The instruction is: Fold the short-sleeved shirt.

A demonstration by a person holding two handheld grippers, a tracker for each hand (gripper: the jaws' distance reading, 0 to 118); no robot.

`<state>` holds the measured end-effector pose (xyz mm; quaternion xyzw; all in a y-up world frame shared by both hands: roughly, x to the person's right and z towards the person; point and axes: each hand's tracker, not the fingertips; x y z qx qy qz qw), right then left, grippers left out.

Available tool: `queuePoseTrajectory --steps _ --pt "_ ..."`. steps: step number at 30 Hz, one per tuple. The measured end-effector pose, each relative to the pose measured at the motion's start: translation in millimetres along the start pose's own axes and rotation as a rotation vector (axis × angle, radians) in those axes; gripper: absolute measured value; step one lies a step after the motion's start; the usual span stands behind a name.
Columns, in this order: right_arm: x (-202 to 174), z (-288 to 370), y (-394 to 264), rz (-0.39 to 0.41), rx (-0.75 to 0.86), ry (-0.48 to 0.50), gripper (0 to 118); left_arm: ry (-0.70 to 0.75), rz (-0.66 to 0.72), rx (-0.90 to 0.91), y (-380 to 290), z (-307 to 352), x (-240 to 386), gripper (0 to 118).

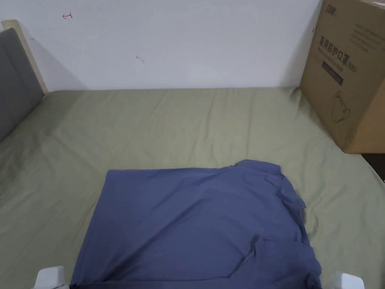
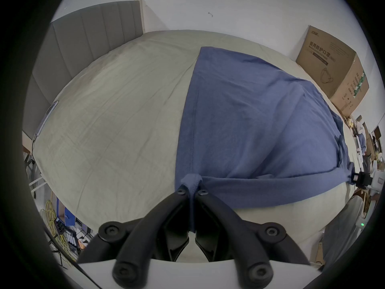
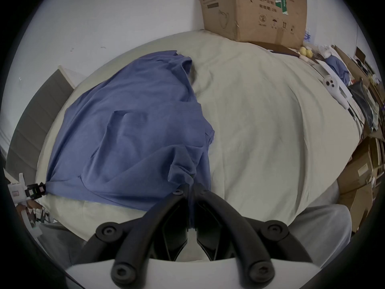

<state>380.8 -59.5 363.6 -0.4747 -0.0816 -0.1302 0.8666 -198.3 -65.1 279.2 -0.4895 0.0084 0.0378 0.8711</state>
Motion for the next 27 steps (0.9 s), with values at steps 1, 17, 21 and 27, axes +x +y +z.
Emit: queuePoseTrajectory --steps 1,17,21,27 --pt "-7 6 0 -0.002 0.003 0.000 4 0.000 0.016 -0.009 2 2 0 6" --pt "-103 171 120 0.183 0.722 0.030 91 -0.083 -0.066 0.702 116 166 92 100" --pt "-120 186 117 0.244 0.829 0.004 83 -0.044 -0.053 0.802 120 172 107 70" --pt "-129 187 110 0.286 0.862 -0.003 0 -0.119 -0.090 0.812 114 167 114 0"
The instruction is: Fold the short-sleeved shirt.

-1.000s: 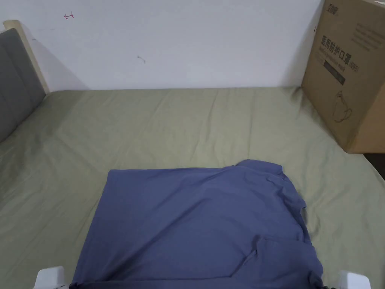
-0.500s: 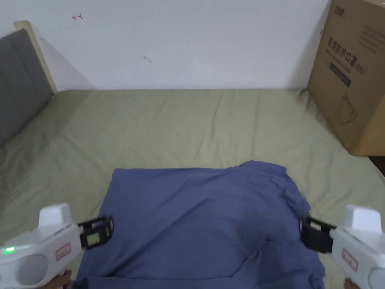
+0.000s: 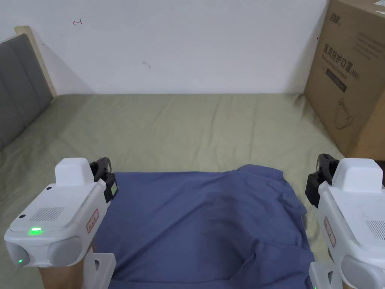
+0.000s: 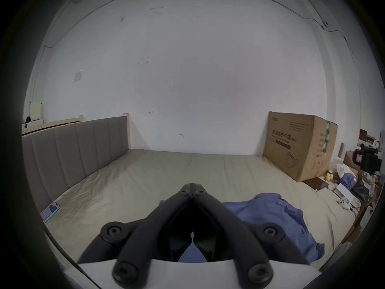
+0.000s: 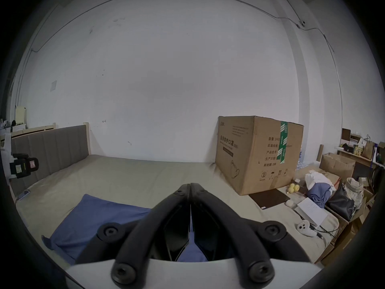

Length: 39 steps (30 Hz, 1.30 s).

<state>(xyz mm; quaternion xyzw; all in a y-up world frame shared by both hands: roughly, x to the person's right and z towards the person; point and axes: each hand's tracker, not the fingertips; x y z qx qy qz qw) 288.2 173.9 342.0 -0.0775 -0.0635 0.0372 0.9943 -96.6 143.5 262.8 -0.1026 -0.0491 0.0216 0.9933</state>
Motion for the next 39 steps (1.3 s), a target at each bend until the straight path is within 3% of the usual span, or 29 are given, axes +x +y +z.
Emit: queuePoseTrajectory --steps 4,15,17,19,20,21,26,28,30,33,36,37,38,39 --pt "-2 -3 -5 0.012 -0.024 0.012 0 0.006 -0.025 -0.093 -18 -7 -13 0" --pt "7 -6 -16 0.022 -0.070 0.015 0 0.015 -0.005 -0.610 -111 -3 -91 0" --pt "7 -7 -18 0.025 -0.076 0.027 0 0.041 0.034 -0.672 -125 0 -102 20" --pt "7 -7 -21 0.023 -0.084 0.029 0 0.042 0.078 -0.737 -137 -4 -111 74" --pt "7 -8 -23 0.023 -0.089 0.029 0 0.050 0.089 -0.746 -145 -4 -114 93" --pt "7 -8 -25 0.022 -0.092 0.034 0 0.069 0.092 -0.764 -152 -6 -116 105" --pt "9 -7 -34 0.024 -0.124 0.041 0 0.125 0.041 -0.799 -166 -7 -105 104" --pt "12 -5 -37 0.030 -0.136 0.030 0 0.118 0.023 -0.822 -184 -13 -108 83" --pt "15 -2 -41 0.029 -0.149 0.020 0 0.106 0.038 -0.853 -193 -18 -111 45" --pt "23 0 -51 0.022 -0.188 0.001 0 0.071 0.135 -0.831 -186 -14 -108 6" --pt "34 -3 -72 -0.005 -0.296 -0.007 2 0.075 0.084 -0.806 -181 -11 -106 4" --pt "37 -5 -83 -0.012 -0.359 -0.001 9 0.073 0.067 -0.793 -179 -10 -104 4" --pt "40 -8 -97 -0.018 -0.414 -0.002 27 0.074 0.064 -0.791 -177 -9 -104 4" --pt "44 -12 -111 -0.019 -0.472 -0.007 63 0.072 0.063 -0.787 -174 -7 -103 4"
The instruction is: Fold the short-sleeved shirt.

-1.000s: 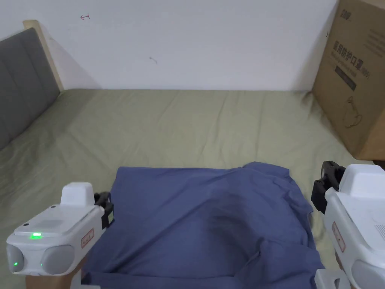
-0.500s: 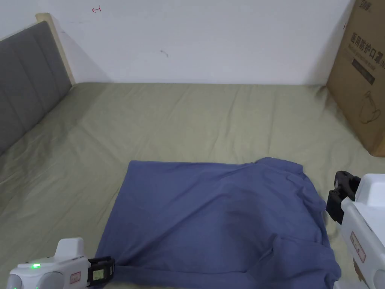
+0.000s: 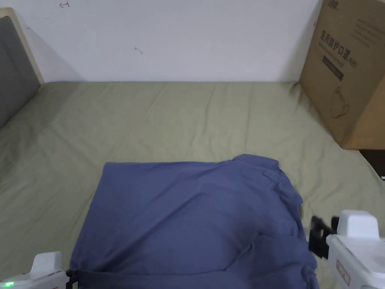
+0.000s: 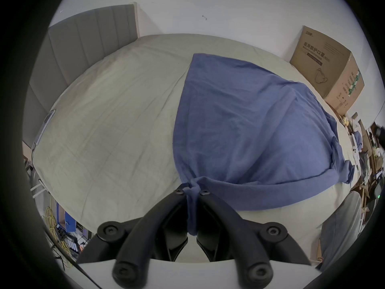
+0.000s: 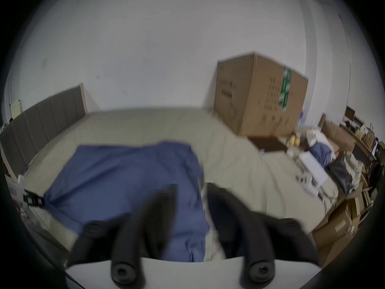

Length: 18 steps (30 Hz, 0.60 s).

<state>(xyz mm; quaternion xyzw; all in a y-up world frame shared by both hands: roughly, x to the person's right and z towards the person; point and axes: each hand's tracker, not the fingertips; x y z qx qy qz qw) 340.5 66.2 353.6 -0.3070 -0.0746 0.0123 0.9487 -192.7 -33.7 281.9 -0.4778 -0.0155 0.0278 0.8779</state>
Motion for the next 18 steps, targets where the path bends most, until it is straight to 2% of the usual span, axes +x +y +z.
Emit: queuePoseTrajectory --steps 1,2,4,6,8,10,11,12,17,18 --pt "3 -10 -12 -0.001 -0.084 -0.002 85 -0.002 0.001 0.011 1 5 1 4" --pt "5 -21 -26 -0.005 -0.152 -0.004 96 -0.005 0.002 0.018 2 7 1 4" --pt "8 -35 -48 -0.063 -0.204 0.034 97 -0.006 0.004 0.021 3 9 2 3" --pt "9 -50 -66 -0.081 -0.266 0.002 95 -0.010 0.007 0.025 5 6 -1 3" --pt "7 -60 -81 -0.077 -0.285 0.009 84 -0.007 0.007 0.026 5 7 -1 3" --pt "4 -67 -91 -0.066 -0.321 0.019 61 -0.009 0.009 0.024 5 2 -4 3" --pt "3 -69 -96 -0.060 -0.327 0.024 40 -0.009 0.012 0.023 5 2 -5 3" --pt "3 -71 -98 -0.058 -0.332 0.032 3 -0.010 0.015 0.022 5 2 -5 3" --pt "-5 -53 -83 -0.056 -0.280 0.078 1 -0.019 0.030 0.029 9 5 -10 3" --pt "-3 -49 -76 -0.066 -0.250 0.062 1 -0.021 0.032 0.035 11 7 -10 3"
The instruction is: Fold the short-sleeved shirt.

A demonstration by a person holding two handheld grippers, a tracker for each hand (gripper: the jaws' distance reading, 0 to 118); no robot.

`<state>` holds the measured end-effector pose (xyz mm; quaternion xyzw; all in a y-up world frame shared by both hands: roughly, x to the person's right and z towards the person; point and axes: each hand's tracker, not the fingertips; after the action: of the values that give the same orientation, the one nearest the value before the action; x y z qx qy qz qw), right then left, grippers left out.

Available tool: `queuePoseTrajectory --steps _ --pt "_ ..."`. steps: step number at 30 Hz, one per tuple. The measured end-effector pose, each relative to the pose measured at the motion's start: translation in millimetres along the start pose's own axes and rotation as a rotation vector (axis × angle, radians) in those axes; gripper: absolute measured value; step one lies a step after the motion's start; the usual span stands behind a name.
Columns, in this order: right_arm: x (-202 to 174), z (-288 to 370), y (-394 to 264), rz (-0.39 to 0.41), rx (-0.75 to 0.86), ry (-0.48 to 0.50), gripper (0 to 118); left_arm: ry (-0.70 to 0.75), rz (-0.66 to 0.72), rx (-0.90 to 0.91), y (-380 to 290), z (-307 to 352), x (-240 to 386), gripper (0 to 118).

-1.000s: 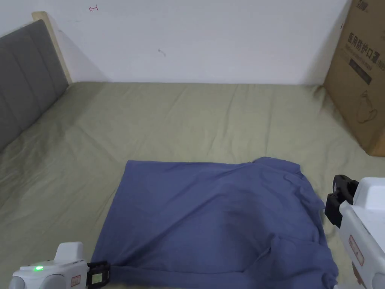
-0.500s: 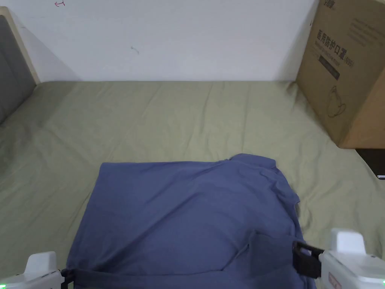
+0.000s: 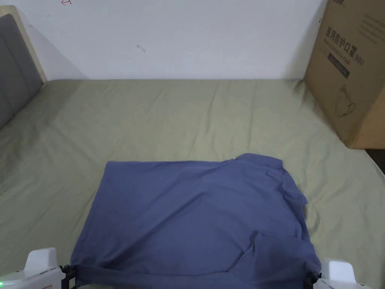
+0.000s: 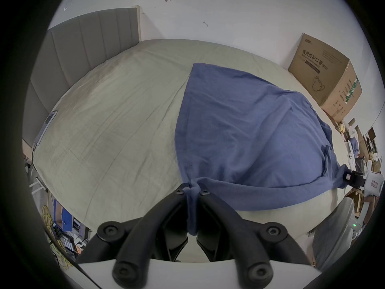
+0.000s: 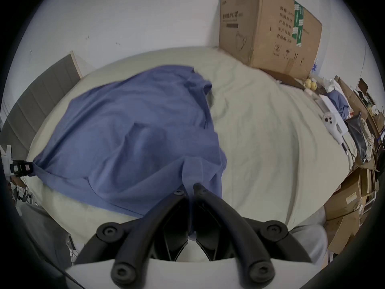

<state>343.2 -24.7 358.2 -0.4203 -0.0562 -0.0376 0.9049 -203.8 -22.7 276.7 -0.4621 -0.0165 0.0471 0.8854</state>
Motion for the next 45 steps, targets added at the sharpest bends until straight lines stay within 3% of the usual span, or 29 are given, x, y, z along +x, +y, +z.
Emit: queuePoseTrajectory --steps 7,13,24,31,32,34,35,36,38,39,40,45 --pt "0 26 65 0.004 0.200 0.021 1 -0.035 0.032 0.100 46 20 2 3" --pt "1 -10 119 0.018 0.222 0.004 1 -0.029 0.008 0.150 106 3 9 3" --pt "6 -136 146 0.009 0.021 -0.076 1 0.036 0.000 -0.053 160 -116 37 3" --pt "17 -184 137 -0.072 -0.120 -0.086 1 0.082 -0.037 -0.129 153 -138 46 4" --pt "13 -177 136 -0.077 -0.118 -0.084 2 0.083 -0.037 -0.129 154 -134 47 5" --pt "4 -159 138 -0.090 -0.083 -0.076 3 0.078 -0.032 -0.120 158 -122 48 22" --pt "2 -149 141 -0.098 -0.048 -0.062 6 0.071 -0.028 -0.099 160 -122 40 33" --pt "-2 -132 145 -0.112 -0.006 -0.050 16 0.053 -0.018 -0.048 162 -110 42 58" --pt "-9 -105 153 -0.102 0.069 -0.022 67 0.030 0.003 0.043 164 -82 47 94" --pt "-12 -90 158 -0.097 0.105 -0.016 87 0.024 0.010 0.093 167 -71 46 105" --pt "-16 -75 162 -0.086 0.148 -0.011 98 0.020 0.011 0.138 168 -56 49 105" --pt "-35 31 183 -0.037 0.430 0.033 98 -0.004 -0.022 0.431 169 39 80 105"
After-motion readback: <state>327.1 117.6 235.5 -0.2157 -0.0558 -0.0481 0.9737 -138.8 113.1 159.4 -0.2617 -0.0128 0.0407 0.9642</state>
